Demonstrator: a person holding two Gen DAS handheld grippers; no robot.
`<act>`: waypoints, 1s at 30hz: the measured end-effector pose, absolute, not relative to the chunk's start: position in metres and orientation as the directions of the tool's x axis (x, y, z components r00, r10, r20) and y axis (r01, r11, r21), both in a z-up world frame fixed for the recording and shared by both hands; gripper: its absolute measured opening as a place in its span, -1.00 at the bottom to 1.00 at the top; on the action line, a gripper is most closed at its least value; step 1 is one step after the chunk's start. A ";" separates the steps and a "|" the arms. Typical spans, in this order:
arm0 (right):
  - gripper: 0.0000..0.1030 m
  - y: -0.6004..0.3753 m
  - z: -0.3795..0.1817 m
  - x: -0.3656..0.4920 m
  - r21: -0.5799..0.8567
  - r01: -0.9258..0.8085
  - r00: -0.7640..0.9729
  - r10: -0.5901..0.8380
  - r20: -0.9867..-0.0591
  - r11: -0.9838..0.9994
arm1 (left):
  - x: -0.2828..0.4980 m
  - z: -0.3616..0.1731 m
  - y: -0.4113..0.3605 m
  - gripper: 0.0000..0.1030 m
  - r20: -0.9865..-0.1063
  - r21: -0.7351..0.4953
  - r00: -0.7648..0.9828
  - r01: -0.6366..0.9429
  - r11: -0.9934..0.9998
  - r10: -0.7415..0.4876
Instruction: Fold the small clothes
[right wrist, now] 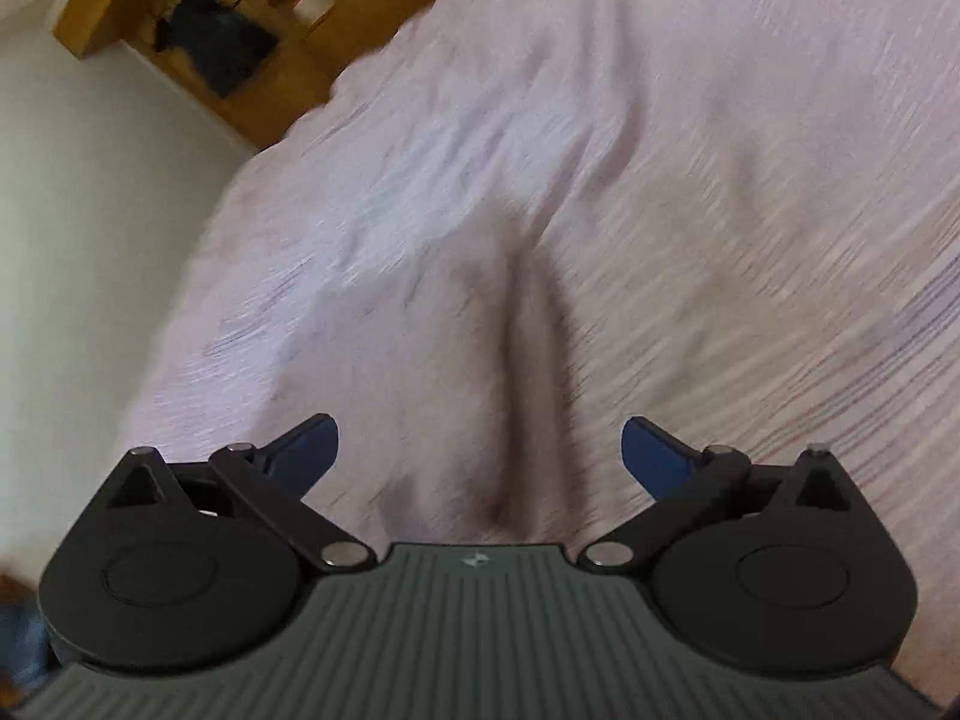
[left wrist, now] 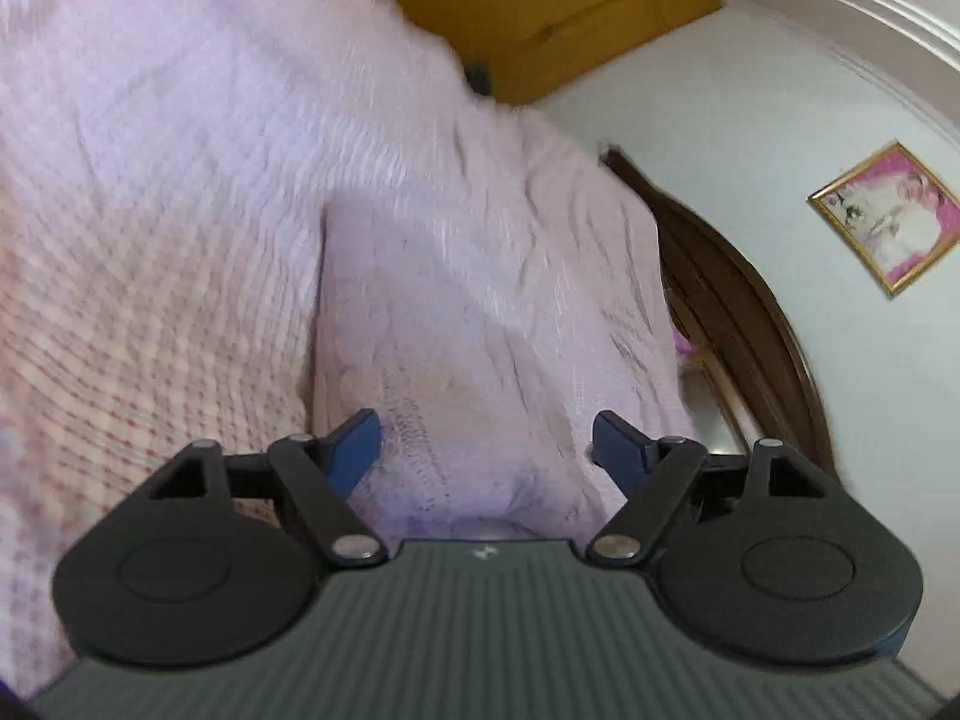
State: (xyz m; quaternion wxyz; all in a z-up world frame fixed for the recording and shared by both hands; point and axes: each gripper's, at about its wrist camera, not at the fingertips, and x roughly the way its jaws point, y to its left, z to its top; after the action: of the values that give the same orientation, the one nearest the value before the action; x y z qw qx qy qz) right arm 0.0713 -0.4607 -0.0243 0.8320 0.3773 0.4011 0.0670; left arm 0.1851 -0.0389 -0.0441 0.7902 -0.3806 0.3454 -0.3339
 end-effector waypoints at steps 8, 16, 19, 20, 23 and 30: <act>0.20 -0.391 -0.029 0.078 0.490 0.156 0.712 0.246 -0.658 0.858 | 0.193 -0.039 -0.085 0.03 -0.468 -0.662 0.618 0.227 0.714 -0.631; -0.13 -0.403 -0.018 0.067 0.580 0.187 0.738 0.276 -0.616 0.793 | 0.183 -0.012 -0.098 -0.46 -0.526 -0.579 0.667 0.175 0.797 -0.528; -0.14 -0.405 -0.007 0.062 0.592 0.200 0.747 0.269 -0.608 0.781 | 0.180 -0.002 -0.096 -0.51 -0.525 -0.554 0.674 0.193 0.810 -0.519; -0.14 -0.404 -0.005 0.062 0.595 0.199 0.751 0.269 -0.603 0.779 | 0.179 -0.002 -0.092 -0.52 -0.523 -0.560 0.674 0.190 0.806 -0.522; -0.15 -0.401 0.000 0.058 0.595 0.188 0.755 0.272 -0.596 0.782 | 0.174 0.005 -0.077 -0.58 -0.512 -0.582 0.682 0.171 0.795 -0.522; -0.17 -0.383 -0.001 0.044 0.561 0.192 0.750 0.248 -0.613 0.805 | 0.158 0.023 -0.048 -0.96 -0.477 -0.573 0.714 0.190 0.797 -0.513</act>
State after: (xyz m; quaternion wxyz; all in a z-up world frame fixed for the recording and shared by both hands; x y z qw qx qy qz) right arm 0.0440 -0.3830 -0.0013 0.8821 0.3116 0.3529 0.0159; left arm 0.1584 -0.0483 0.0234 0.8912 -0.2502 0.3231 -0.1971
